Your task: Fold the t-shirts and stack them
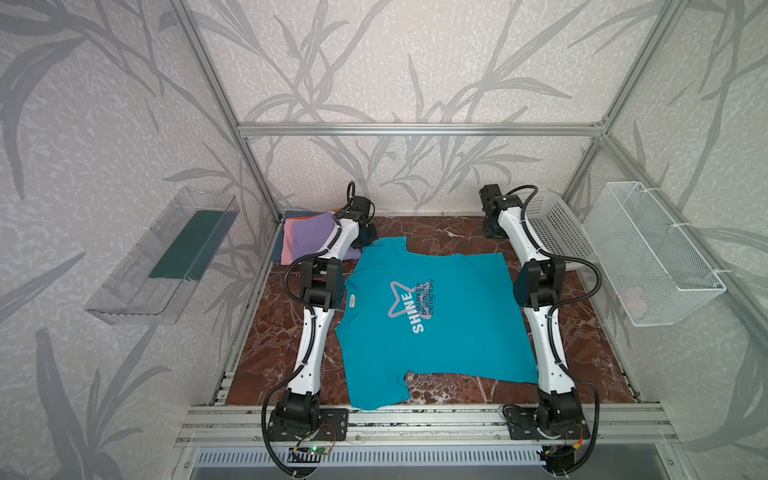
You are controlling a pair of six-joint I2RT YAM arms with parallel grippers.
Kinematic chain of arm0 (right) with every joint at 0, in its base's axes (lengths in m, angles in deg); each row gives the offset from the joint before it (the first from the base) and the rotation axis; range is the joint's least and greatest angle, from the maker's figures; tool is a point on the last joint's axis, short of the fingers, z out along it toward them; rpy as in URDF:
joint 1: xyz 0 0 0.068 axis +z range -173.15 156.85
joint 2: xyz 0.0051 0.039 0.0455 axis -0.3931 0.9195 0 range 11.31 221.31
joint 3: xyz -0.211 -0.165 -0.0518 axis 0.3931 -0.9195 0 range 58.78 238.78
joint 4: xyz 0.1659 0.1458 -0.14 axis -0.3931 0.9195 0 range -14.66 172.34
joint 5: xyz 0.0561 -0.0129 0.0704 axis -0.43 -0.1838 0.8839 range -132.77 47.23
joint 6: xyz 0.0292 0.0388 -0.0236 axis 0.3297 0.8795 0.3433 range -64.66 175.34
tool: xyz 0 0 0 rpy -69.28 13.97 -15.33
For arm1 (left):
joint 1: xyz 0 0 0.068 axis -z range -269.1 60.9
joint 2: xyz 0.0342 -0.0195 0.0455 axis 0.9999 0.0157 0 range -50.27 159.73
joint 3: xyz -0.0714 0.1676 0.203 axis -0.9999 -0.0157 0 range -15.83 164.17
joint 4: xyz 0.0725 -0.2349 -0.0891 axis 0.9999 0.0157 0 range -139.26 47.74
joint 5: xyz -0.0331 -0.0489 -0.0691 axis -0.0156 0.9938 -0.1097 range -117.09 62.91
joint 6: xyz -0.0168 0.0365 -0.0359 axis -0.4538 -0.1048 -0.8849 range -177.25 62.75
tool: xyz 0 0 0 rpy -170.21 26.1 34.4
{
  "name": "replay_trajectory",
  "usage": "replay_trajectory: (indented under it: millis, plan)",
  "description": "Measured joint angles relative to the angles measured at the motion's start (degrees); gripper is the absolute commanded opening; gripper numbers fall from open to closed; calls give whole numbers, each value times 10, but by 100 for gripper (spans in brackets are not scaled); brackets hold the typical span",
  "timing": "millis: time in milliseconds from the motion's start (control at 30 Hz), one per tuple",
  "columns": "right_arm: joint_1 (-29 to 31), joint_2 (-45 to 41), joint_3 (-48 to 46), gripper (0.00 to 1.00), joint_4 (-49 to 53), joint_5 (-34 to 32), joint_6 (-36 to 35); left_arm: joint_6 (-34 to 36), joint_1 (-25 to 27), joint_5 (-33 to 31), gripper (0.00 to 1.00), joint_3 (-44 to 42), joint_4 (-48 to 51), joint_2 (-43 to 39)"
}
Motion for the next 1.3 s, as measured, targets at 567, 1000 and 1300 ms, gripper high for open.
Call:
replay_trajectory:
  millis: [567,1000,1300]
  plan:
    - [-27,10,-19,46,-28,78,-3,0,-1,0,0,0,13,-3]
    - [12,-67,-156,47,-66,152,-2,-13,-9,16,0,10,26,-16]
    - [30,-159,-248,62,-84,149,3,-26,-11,44,0,25,26,-36]
